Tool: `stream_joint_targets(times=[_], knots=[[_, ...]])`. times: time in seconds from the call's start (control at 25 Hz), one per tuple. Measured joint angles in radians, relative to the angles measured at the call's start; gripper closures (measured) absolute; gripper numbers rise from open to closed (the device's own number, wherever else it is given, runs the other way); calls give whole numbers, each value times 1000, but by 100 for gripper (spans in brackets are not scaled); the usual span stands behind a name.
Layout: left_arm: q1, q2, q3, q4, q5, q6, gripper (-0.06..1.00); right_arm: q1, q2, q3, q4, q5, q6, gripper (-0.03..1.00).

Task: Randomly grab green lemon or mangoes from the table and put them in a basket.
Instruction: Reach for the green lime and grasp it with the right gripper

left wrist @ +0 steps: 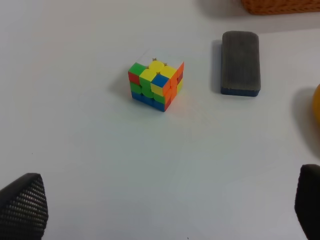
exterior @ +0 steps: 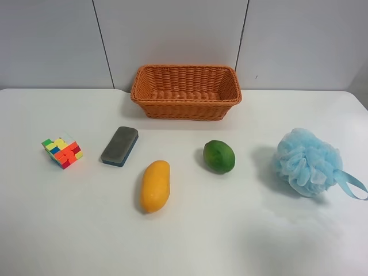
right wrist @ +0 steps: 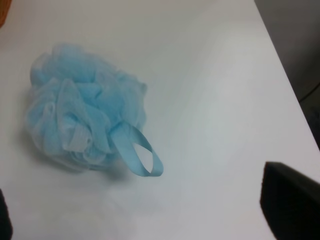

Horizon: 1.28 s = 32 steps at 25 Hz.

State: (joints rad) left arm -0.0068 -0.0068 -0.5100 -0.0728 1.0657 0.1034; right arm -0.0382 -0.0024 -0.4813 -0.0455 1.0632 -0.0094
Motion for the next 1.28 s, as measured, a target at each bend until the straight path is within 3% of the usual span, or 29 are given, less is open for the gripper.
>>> stream_joint_targets(times=[1.28], knots=[[0,0,0,0,0,0,-5,0,66,-14,6,11,0,-3]])
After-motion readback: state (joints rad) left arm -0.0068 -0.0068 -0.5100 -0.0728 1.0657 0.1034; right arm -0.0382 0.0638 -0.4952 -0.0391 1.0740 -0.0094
